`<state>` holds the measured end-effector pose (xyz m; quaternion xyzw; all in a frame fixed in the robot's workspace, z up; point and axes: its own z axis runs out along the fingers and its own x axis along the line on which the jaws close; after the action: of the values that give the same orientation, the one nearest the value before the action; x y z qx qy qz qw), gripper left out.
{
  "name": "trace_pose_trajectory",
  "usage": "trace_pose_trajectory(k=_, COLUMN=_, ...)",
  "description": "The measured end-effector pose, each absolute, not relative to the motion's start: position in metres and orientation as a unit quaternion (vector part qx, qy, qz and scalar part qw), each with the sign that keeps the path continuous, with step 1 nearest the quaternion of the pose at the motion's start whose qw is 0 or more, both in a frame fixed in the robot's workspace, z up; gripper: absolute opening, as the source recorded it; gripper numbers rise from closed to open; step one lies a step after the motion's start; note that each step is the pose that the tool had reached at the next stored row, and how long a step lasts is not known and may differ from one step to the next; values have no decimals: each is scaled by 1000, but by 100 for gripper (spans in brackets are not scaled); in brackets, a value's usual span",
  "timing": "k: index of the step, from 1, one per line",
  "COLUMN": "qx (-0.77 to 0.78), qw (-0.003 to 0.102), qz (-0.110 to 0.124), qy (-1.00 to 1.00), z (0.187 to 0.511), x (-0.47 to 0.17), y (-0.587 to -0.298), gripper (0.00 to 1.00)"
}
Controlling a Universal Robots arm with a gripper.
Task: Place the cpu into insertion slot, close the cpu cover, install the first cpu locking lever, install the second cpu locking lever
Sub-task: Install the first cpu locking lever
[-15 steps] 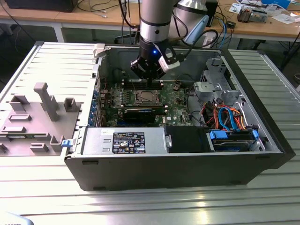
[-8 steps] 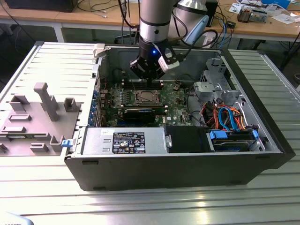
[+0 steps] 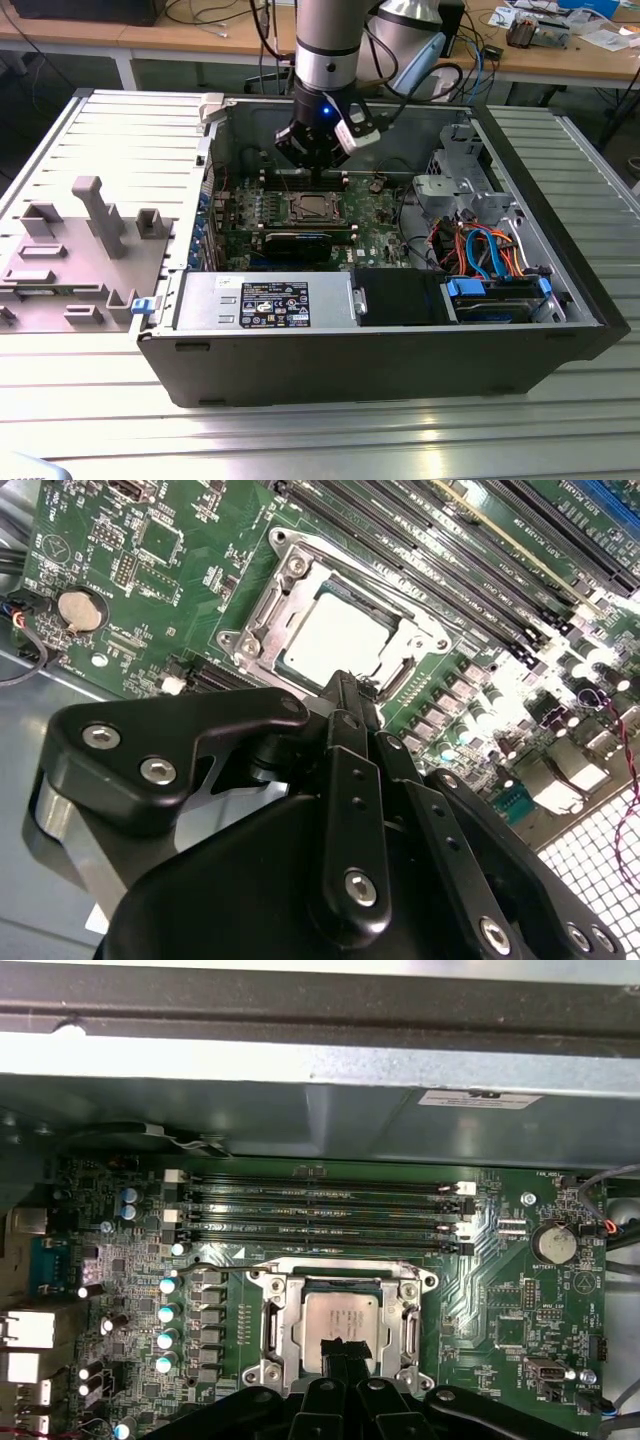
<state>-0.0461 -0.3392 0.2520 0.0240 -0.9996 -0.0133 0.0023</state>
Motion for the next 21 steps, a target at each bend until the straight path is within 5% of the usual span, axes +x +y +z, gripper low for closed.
trace_pose_trajectory(k=21, qx=24, qw=2, qz=-13, qy=-1000, z=252, x=-54, y=-339, gripper=11)
